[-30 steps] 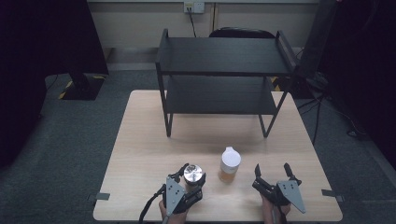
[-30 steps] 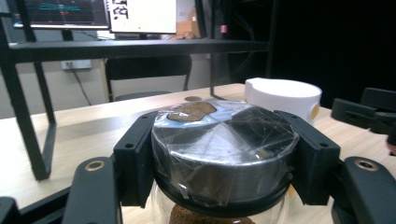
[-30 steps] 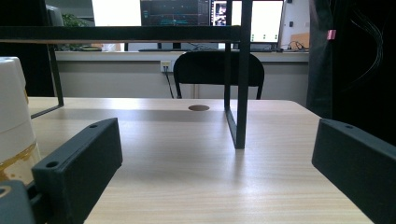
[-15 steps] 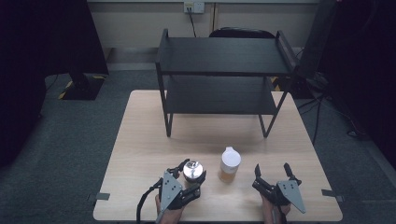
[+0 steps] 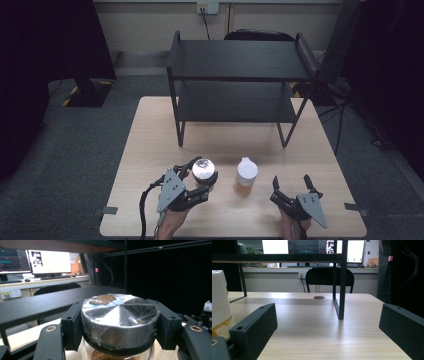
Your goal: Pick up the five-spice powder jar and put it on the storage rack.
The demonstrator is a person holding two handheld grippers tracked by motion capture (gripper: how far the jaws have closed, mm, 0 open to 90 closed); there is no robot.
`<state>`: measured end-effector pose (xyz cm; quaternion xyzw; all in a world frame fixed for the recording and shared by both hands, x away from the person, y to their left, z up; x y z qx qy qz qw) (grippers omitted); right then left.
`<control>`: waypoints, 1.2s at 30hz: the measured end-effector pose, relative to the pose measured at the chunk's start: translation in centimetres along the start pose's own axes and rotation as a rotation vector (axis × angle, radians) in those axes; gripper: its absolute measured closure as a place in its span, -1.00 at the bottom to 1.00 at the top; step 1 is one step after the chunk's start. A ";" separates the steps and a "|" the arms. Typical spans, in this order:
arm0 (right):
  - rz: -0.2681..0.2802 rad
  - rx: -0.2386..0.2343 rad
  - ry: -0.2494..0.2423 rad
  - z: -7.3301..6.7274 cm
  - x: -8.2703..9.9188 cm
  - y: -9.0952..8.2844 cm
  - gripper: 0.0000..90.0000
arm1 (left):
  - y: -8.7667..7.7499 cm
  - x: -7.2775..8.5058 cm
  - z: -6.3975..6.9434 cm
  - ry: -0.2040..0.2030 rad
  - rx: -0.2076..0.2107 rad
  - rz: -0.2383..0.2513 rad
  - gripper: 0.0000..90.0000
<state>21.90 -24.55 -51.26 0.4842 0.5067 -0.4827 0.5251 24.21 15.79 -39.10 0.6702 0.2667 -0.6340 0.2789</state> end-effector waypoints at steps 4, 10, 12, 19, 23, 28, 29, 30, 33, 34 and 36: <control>0.000 -0.002 0.001 0.0 0.0 0.0 -1.00 | 0.4 -1.4 -0.9 0.006 0.035 0.011 -0.21; 0.003 0.000 0.004 0.0 0.0 0.0 -1.00 | 1.3 -3.5 -2.1 0.004 0.087 0.012 -0.21; 0.003 0.000 0.003 0.0 0.0 0.0 -1.00 | 1.5 -4.0 -2.6 -0.007 0.104 0.018 -0.21; 0.004 -0.004 0.003 0.1 0.0 0.0 -1.00 | 2.8 -7.0 -4.5 -0.025 0.131 0.030 -0.21; 0.004 -0.001 0.003 0.0 0.0 0.0 -1.00 | 3.6 -9.0 -5.5 -0.027 0.145 0.036 -0.21; 0.004 0.002 0.003 0.0 0.0 0.0 -1.00 | 4.8 -11.6 -6.5 -0.034 0.134 0.051 -0.21; 0.003 0.002 0.003 0.0 0.0 0.0 -1.00 | 5.1 -12.2 -6.7 -0.037 0.128 0.052 -0.21; 0.003 0.002 0.003 0.0 0.0 0.0 -1.00 | 5.4 -12.7 -6.8 -0.037 0.120 0.056 -0.21; 0.003 0.002 0.003 0.0 0.0 0.0 -1.00 | 6.2 -14.4 -7.2 -0.040 0.092 0.062 -0.21; 0.004 0.002 0.003 0.0 0.0 0.0 -1.00 | 6.5 -14.9 -7.3 -0.041 0.079 0.063 -0.21; 0.003 0.001 0.003 0.0 0.0 0.0 -1.00 | 7.2 -16.0 -7.2 -0.026 0.040 0.060 -0.21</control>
Point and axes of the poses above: each handheld gripper's, and its own axes: y roughly forward along the jaws, x roughly out of its underside, z roughly to its right, the point moved 7 cm from there along y, roughly forward along the jaws, and after that the axes turned 1 degree about -x, right-handed, at the moved point
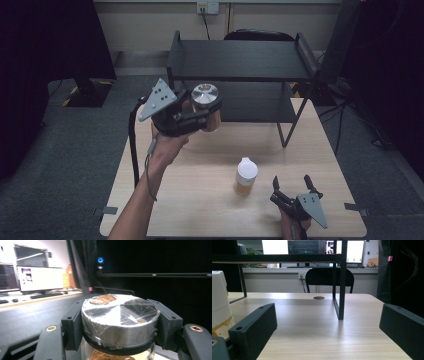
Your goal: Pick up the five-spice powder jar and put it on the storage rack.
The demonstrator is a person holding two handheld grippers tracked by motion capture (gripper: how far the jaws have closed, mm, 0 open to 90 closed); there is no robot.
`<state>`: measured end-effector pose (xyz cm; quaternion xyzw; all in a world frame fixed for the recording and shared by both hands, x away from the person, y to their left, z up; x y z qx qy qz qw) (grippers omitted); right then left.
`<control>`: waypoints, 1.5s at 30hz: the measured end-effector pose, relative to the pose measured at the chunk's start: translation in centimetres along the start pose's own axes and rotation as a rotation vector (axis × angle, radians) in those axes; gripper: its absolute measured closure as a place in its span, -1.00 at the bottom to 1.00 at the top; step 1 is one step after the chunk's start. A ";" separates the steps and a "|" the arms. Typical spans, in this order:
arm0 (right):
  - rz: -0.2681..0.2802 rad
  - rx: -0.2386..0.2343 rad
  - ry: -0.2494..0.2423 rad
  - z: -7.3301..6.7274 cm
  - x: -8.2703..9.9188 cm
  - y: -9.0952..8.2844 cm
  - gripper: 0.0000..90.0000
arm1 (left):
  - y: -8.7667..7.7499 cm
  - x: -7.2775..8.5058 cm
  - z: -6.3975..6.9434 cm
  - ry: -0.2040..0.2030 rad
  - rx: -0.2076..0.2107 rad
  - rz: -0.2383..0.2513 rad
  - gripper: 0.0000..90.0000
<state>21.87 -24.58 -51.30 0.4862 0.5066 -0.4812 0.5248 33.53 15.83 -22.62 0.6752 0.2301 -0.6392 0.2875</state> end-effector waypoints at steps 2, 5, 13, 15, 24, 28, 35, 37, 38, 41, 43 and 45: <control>0.000 -0.001 0.001 0.0 0.0 0.0 -1.00 | 0.8 -1.0 0.1 0.007 -0.037 -0.001 -0.21; 0.000 -0.002 0.000 0.0 0.0 0.0 -1.00 | 2.0 -2.3 0.0 0.008 -0.078 0.006 -0.21; 0.000 -0.005 0.001 0.1 0.0 0.0 -1.00 | 5.8 -5.0 -1.1 0.038 -0.160 -0.029 -0.21; 0.000 -0.005 0.001 0.1 0.0 0.0 -1.00 | 6.9 -5.2 -1.6 0.030 -0.182 -0.037 -0.21; -0.001 -0.006 0.001 0.1 0.0 0.0 -1.00 | 10.9 -4.8 -3.8 0.018 -0.282 -0.061 -0.21; -0.002 -0.005 0.002 0.1 0.0 0.0 -1.00 | 11.7 -4.5 -4.3 0.029 -0.309 -0.063 -0.21; -0.001 -0.002 0.002 0.0 0.0 0.0 -1.00 | 12.5 -3.5 -4.9 0.030 -0.327 -0.077 -0.21; -0.001 0.000 0.001 0.0 0.0 0.0 -1.00 | 12.7 -3.3 -5.2 0.018 -0.313 -0.074 -0.21; -0.001 0.001 0.002 0.0 0.0 0.0 -1.00 | 12.9 -3.2 -5.3 0.010 -0.305 -0.074 -0.22; -0.001 0.004 0.002 0.0 0.0 0.0 -1.00 | 13.2 -3.0 -5.1 0.031 -0.311 -0.087 -0.22; -0.001 0.004 0.002 0.0 0.0 0.0 -1.00 | 13.3 -3.0 -5.1 0.024 -0.311 -0.088 -0.22; -0.001 0.005 0.002 0.0 0.0 0.0 -1.00 | 13.3 -3.0 -5.1 0.016 -0.314 -0.087 -0.22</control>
Point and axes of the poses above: each handheld gripper's, and its own axes: y roughly forward along the jaws, x roughly out of its underside, z roughly to its right, the point moved 7 cm from there along y, roughly forward along the jaws, and after that the axes turned 1 degree about -x, right-handed, at the moved point
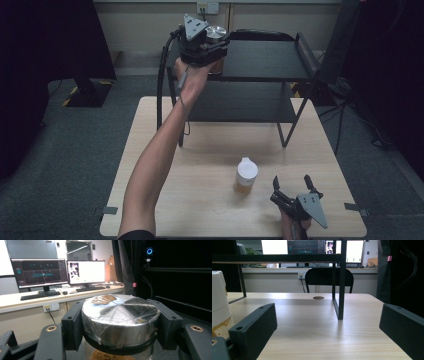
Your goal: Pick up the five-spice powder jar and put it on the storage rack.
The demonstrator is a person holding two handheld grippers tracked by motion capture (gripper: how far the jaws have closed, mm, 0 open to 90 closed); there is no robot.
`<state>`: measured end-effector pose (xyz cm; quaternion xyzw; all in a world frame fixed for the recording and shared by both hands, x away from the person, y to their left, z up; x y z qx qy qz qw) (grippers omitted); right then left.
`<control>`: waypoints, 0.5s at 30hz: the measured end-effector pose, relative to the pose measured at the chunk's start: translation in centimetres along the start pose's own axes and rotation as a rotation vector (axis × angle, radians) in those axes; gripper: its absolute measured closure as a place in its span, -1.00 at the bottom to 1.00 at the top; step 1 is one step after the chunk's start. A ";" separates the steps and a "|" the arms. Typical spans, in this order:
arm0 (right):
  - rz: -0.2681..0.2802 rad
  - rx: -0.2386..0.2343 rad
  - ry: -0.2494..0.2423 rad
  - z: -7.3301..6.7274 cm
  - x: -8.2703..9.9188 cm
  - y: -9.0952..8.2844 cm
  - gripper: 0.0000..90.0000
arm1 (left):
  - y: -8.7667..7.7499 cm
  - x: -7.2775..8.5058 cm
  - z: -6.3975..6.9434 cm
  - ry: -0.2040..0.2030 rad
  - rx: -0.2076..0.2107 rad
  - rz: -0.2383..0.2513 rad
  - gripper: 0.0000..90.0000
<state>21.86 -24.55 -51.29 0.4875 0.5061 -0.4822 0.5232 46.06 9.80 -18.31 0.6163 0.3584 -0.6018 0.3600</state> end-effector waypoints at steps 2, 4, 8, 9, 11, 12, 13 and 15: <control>0.000 0.001 0.000 0.0 0.0 0.0 -1.00 | 0.1 -0.1 -0.1 -0.007 -0.004 -0.008 -0.22; 0.000 0.001 0.000 0.0 0.0 0.0 -1.00 | 0.2 -0.1 -0.2 -0.032 -0.012 -0.014 -0.22; 0.000 0.004 0.000 0.0 0.0 0.0 -1.00 | 0.2 -0.2 -0.1 -0.031 -0.013 -0.017 -0.22; 0.000 0.004 0.000 0.0 0.0 0.0 -1.00 | 0.2 -0.2 -0.1 -0.032 -0.016 -0.020 -0.23; 0.000 0.004 0.000 0.0 0.0 0.0 -1.00 | 0.3 -0.2 -0.1 -0.026 -0.013 -0.026 -0.25; 0.000 0.004 0.000 0.0 0.0 0.0 -1.00 | 0.3 -0.3 -0.1 -0.018 -0.011 -0.035 -0.34; 0.000 0.003 0.000 0.0 0.0 0.0 -1.00 | 0.4 -0.3 0.0 -0.014 -0.014 -0.042 -0.40; 0.000 0.003 0.000 0.0 0.0 0.0 -1.00 | 0.3 -0.2 0.1 -0.018 -0.017 -0.039 -0.55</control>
Point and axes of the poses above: each handheld gripper's, and its own axes: y roughly forward along the jaws, x roughly out of its underside, z roughly to its right, the point moved 7 cm from there along y, roughly forward along the jaws, and after that the axes turned 1 degree about -x, right-handed, at the moved point
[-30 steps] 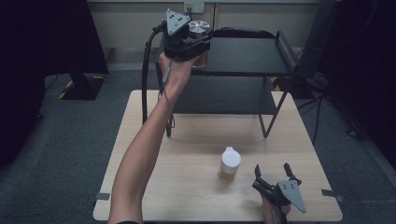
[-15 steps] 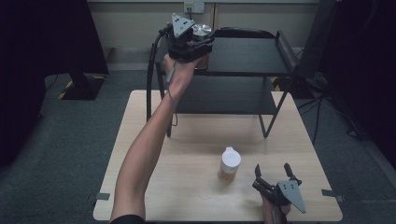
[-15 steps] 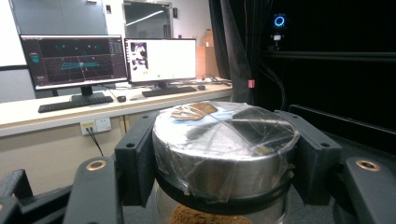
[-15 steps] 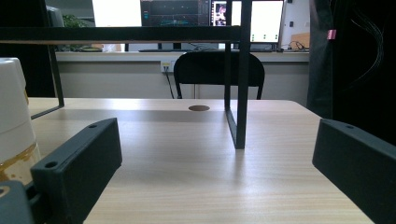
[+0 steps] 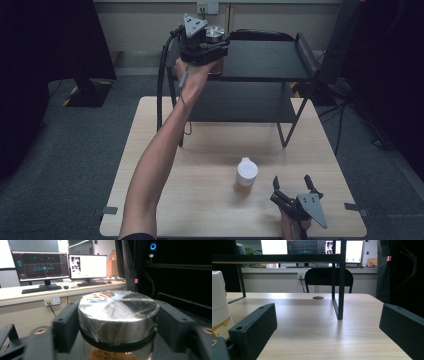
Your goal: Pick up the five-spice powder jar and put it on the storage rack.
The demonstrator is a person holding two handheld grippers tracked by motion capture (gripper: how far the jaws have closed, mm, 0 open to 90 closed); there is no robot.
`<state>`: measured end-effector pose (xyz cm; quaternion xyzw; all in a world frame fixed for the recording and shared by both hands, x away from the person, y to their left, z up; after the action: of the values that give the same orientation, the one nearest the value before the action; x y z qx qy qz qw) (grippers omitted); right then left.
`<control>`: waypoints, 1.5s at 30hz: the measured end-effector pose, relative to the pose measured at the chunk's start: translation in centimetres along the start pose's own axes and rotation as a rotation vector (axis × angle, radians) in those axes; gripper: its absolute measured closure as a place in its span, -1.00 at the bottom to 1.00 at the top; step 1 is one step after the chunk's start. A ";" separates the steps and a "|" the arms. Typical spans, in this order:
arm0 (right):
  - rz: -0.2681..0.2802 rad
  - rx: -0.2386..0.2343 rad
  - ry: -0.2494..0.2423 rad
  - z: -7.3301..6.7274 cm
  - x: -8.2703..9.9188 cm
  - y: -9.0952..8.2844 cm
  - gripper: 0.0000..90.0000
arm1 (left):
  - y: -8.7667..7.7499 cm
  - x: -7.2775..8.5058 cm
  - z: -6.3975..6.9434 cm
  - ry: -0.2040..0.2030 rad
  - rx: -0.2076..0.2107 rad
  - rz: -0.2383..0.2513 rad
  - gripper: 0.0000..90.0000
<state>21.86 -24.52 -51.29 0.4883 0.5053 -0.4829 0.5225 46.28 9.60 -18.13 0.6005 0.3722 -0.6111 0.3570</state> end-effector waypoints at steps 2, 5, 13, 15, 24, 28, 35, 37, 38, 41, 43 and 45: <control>0.000 0.000 0.000 0.0 0.0 0.0 -1.00 | -0.2 0.1 0.1 0.008 -0.011 0.016 -0.67; 0.000 0.000 -0.001 0.0 0.0 0.0 -1.00 | -0.5 0.3 0.1 -0.001 -0.031 0.031 -0.94; -0.001 0.002 -0.001 0.0 0.0 0.0 -1.00 | -2.5 0.6 -0.1 -0.008 -0.044 0.089 -1.00; -0.001 0.002 -0.001 0.0 0.0 0.0 -1.00 | -3.2 0.4 -0.1 -0.017 -0.034 0.096 -1.00; -0.001 -0.016 0.000 0.2 0.0 0.0 -1.00 | -6.0 -0.2 -0.3 0.001 -0.055 0.148 -0.99; 0.000 -0.018 0.001 0.2 0.0 0.0 -1.00 | -6.6 -0.1 -0.4 -0.001 -0.059 0.158 -0.99; 0.001 -0.018 0.000 0.2 0.0 0.0 -1.00 | -7.8 0.2 -0.2 -0.005 -0.042 0.172 -0.99; 0.000 -0.018 0.000 0.2 0.0 0.0 -1.00 | -8.4 0.4 -0.1 -0.005 -0.036 0.178 -0.99; 0.000 -0.018 0.000 0.2 0.0 0.0 -1.00 | -8.7 0.6 -0.1 -0.005 -0.031 0.181 -0.99; 0.000 -0.019 0.000 0.2 0.0 0.0 -1.00 | -9.7 1.2 0.1 -0.012 -0.022 0.189 -1.00; 0.000 -0.019 0.000 0.2 0.0 0.0 -1.00 | -10.5 1.7 0.2 -0.015 -0.018 0.191 -1.00; 0.000 -0.019 0.000 0.2 0.0 0.0 -1.00 | -11.3 2.4 0.5 -0.005 -0.030 0.200 -1.00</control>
<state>21.88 -24.72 -51.29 0.4835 0.5098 -0.4780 0.5271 36.00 14.51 -20.22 0.6276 0.3186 -0.5682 0.4263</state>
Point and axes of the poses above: each handheld gripper's, and its own axes: y roughly forward along the jaws, x roughly out of its underside, z roughly to its right, the point moved 7 cm from there along y, roughly forward along the jaws, and after that the axes turned 1 degree about -x, right-handed, at the moved point
